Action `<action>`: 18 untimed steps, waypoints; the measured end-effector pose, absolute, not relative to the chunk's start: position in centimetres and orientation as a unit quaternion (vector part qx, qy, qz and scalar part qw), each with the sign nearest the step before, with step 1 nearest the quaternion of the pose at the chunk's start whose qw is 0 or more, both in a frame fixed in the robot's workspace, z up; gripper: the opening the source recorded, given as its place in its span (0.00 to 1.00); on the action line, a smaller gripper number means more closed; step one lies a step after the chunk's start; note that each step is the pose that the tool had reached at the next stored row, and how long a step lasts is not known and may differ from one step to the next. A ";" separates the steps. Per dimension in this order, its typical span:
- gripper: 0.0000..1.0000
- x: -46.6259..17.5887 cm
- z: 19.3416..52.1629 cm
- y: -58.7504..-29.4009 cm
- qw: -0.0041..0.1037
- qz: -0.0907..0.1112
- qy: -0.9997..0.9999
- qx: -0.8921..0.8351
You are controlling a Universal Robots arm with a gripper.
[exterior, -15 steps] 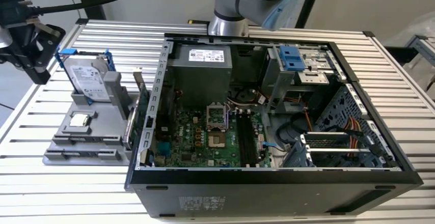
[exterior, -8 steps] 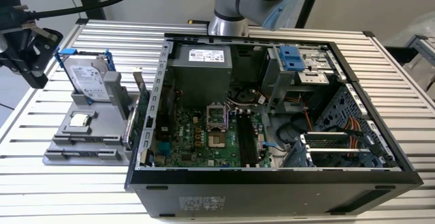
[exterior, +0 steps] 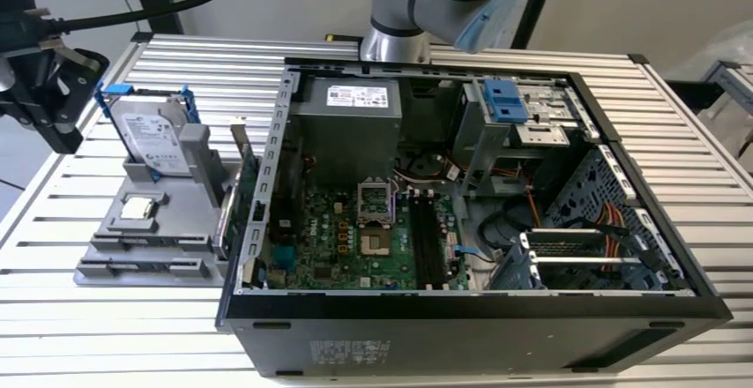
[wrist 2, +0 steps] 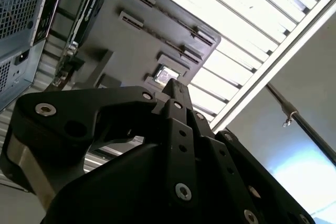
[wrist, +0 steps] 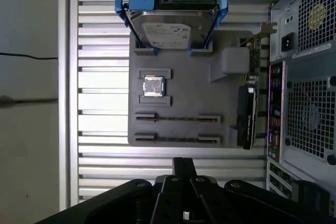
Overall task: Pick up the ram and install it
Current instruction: 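Pick up the ram and move it above insertion slot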
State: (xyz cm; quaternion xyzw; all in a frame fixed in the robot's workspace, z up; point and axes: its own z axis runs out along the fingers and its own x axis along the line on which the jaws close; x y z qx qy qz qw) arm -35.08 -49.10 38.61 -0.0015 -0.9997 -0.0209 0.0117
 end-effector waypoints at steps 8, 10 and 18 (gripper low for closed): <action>0.00 -35.1 38.6 -49.1 0.012 -0.021 -1.000 0.000; 0.00 -35.1 38.6 -49.1 0.012 -0.021 -1.000 0.000; 0.00 -35.1 38.6 -49.1 0.012 -0.021 -1.000 0.010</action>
